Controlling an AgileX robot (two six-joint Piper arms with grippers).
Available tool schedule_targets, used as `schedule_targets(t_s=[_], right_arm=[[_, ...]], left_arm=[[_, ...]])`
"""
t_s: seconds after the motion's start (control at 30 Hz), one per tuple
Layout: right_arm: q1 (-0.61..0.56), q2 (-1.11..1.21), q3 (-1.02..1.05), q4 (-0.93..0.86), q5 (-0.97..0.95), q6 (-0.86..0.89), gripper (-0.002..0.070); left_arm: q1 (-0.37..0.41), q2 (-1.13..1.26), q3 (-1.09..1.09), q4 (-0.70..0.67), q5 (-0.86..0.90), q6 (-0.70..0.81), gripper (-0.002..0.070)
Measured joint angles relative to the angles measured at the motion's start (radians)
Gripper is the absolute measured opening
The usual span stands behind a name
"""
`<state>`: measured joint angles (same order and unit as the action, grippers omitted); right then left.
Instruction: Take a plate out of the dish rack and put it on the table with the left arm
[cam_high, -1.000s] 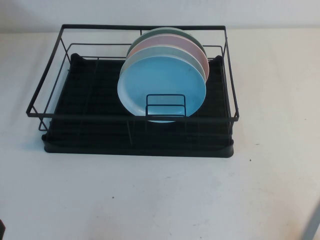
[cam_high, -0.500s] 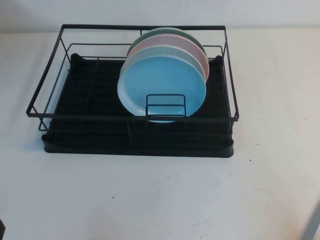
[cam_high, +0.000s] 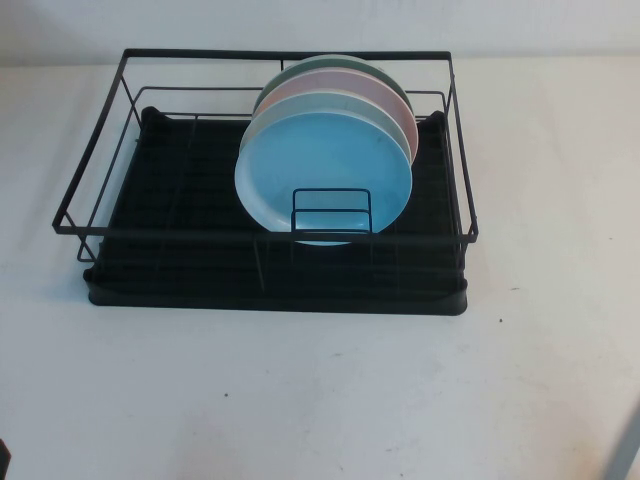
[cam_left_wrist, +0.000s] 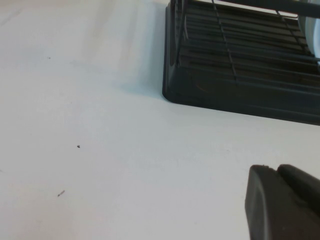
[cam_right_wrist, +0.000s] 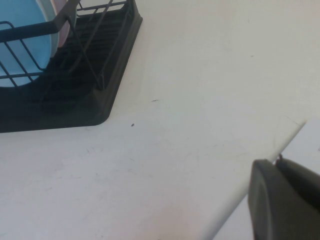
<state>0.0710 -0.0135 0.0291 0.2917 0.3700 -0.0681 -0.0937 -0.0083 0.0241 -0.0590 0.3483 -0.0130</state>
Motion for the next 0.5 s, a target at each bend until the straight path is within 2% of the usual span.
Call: schedule_targets(t_s=[0.2, 0.33, 0.4, 0.5], right_arm=[[0.0, 0.0, 0.0, 0.0, 0.0, 0.0, -0.002], [0.0, 0.0, 0.0, 0.0, 0.0, 0.0, -0.002], [0.0, 0.0, 0.0, 0.0, 0.0, 0.0, -0.002], [0.0, 0.0, 0.0, 0.0, 0.0, 0.0, -0.002]], left_arm=[[0.0, 0.0, 0.0, 0.045, -0.017, 0.0, -0.0003], [0.0, 0.0, 0.0, 0.049, -0.093, -0.003, -0.0003], [0.0, 0.0, 0.0, 0.003, -0.145, -0.037, -0.0003], [0.0, 0.0, 0.0, -0.167, -0.252, -0.21, -0.0003]])
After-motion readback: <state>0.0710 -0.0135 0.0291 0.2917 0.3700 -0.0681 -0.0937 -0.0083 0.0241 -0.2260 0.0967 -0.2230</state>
